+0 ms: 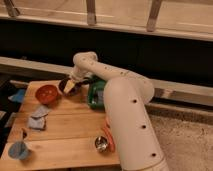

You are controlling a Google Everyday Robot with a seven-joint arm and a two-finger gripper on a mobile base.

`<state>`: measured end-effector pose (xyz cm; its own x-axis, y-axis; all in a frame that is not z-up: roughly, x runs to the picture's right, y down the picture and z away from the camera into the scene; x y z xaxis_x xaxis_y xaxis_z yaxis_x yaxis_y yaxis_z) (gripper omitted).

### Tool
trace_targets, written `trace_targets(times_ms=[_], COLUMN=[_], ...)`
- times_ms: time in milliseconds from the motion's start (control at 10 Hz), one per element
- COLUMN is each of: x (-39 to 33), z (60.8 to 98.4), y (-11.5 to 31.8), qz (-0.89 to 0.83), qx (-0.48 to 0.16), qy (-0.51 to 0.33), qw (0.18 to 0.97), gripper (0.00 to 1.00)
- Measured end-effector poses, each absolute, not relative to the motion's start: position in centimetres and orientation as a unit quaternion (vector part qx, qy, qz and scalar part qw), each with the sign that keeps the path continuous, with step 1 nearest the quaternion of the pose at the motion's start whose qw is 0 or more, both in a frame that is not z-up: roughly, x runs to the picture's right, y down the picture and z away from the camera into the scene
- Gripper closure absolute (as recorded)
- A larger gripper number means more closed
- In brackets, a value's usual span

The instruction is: Wipe tray with brush

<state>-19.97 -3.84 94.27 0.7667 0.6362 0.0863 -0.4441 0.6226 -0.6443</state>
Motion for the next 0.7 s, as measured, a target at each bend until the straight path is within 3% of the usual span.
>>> trace_targets(times_ms=[700], x=[-18.9], z=[97.4], y=[-3.4], qz=[0.302], qx=[-0.318], qy=[-0.125], qw=[0.89], gripper=[0.2])
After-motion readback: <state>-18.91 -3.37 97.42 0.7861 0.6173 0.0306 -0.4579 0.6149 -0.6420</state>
